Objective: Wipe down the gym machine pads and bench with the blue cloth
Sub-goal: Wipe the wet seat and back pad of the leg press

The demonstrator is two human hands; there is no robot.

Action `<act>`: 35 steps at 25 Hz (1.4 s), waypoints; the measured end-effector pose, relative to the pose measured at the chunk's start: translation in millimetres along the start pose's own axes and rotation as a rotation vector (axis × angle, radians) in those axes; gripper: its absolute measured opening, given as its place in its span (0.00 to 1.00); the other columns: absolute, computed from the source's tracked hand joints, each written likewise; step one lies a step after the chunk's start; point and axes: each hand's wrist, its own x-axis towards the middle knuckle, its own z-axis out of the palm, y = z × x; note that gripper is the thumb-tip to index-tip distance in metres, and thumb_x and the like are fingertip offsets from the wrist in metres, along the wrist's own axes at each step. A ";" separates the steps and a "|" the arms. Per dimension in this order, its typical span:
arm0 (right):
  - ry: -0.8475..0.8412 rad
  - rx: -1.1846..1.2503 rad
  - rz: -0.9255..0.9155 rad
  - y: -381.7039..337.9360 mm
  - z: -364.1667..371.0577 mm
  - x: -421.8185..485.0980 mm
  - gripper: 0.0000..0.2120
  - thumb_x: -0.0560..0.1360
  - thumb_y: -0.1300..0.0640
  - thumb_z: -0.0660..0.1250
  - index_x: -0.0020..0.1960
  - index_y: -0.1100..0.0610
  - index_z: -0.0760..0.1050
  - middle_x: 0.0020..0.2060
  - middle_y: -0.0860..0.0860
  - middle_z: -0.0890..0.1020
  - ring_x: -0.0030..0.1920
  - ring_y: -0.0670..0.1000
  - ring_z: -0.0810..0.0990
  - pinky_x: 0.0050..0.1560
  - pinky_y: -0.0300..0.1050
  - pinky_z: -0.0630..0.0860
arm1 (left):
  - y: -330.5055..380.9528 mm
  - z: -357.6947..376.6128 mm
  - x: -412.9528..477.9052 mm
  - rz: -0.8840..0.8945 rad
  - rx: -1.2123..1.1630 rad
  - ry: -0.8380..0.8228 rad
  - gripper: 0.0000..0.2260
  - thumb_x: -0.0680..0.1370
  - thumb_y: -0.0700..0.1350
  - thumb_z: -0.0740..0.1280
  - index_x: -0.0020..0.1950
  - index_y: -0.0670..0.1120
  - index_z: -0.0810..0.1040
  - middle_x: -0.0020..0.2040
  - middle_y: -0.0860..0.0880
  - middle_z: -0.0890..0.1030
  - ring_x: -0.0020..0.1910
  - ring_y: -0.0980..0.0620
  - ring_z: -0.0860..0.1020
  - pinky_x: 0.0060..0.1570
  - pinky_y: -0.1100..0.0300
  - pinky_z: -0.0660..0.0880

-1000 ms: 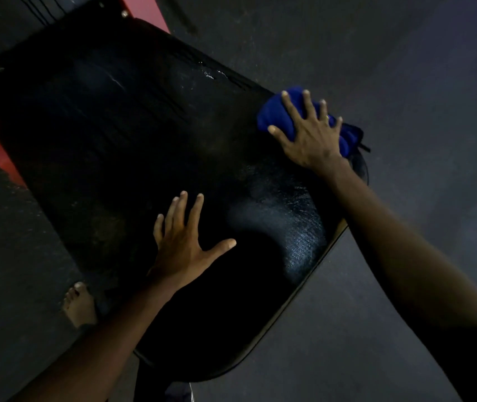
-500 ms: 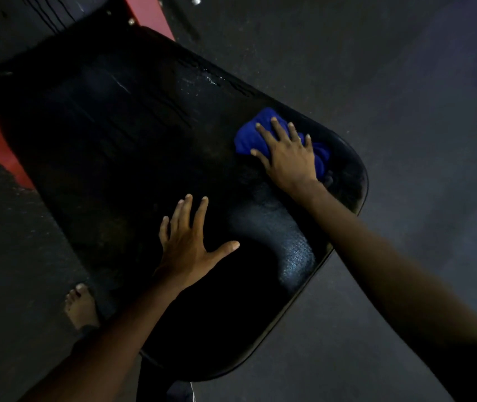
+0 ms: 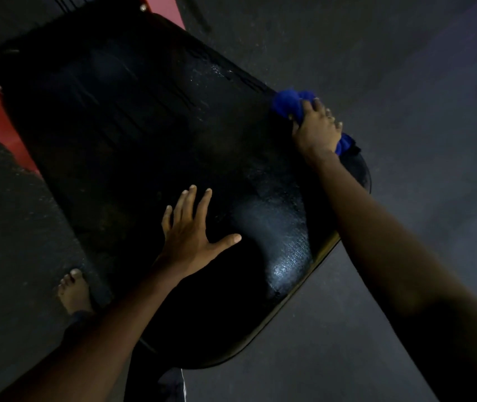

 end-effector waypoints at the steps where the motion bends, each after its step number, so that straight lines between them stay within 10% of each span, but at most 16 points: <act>1: -0.006 0.024 0.053 -3.9 -2.6 2.2 0.22 0.81 0.47 0.60 0.74 0.50 0.64 0.75 0.56 0.65 0.72 0.66 0.67 0.69 0.74 0.62 | -1.0 0.1 0.9 0.005 -0.009 0.005 0.52 0.63 0.82 0.48 0.80 0.57 0.41 0.81 0.50 0.40 0.79 0.52 0.38 0.75 0.44 0.39; 9: 0.146 0.059 0.105 63.4 -6.9 -142.2 0.24 0.81 0.43 0.60 0.75 0.47 0.66 0.78 0.53 0.64 0.73 0.63 0.68 0.68 0.67 0.68 | 0.9 -2.1 -0.4 0.006 -0.016 0.007 0.54 0.61 0.82 0.45 0.81 0.55 0.41 0.81 0.48 0.40 0.79 0.51 0.38 0.75 0.44 0.40; 16: 0.040 -0.048 0.162 29.8 -20.9 -20.7 0.30 0.81 0.35 0.53 0.74 0.54 0.66 0.68 0.60 0.73 0.63 0.67 0.75 0.59 0.62 0.73 | -1.1 3.0 1.5 0.036 0.017 0.022 0.53 0.64 0.82 0.46 0.81 0.53 0.42 0.81 0.46 0.42 0.80 0.49 0.40 0.75 0.42 0.41; 24: 0.006 -0.124 -0.282 -8.1 17.3 -195.0 0.26 0.82 0.38 0.56 0.77 0.45 0.64 0.78 0.50 0.64 0.75 0.61 0.66 0.72 0.65 0.62 | -21.5 -6.7 -8.7 0.115 -0.047 0.082 0.45 0.68 0.76 0.48 0.81 0.55 0.52 0.82 0.48 0.49 0.80 0.50 0.47 0.76 0.48 0.45; 31: 0.137 0.020 0.126 7.0 -10.6 -55.6 0.23 0.81 0.42 0.57 0.70 0.55 0.70 0.72 0.57 0.70 0.66 0.65 0.73 0.65 0.68 0.70 | -49.5 -3.6 -24.7 0.178 -0.044 0.130 0.40 0.73 0.73 0.50 0.80 0.53 0.58 0.81 0.45 0.55 0.80 0.46 0.53 0.75 0.47 0.50; 35: 0.075 -0.049 -0.166 -72.7 18.3 -146.3 0.24 0.82 0.40 0.57 0.71 0.52 0.71 0.74 0.55 0.70 0.65 0.65 0.74 0.59 0.60 0.75 | -72.6 -8.6 -38.3 0.139 0.003 0.183 0.36 0.74 0.72 0.52 0.78 0.57 0.61 0.79 0.45 0.60 0.78 0.45 0.58 0.73 0.44 0.57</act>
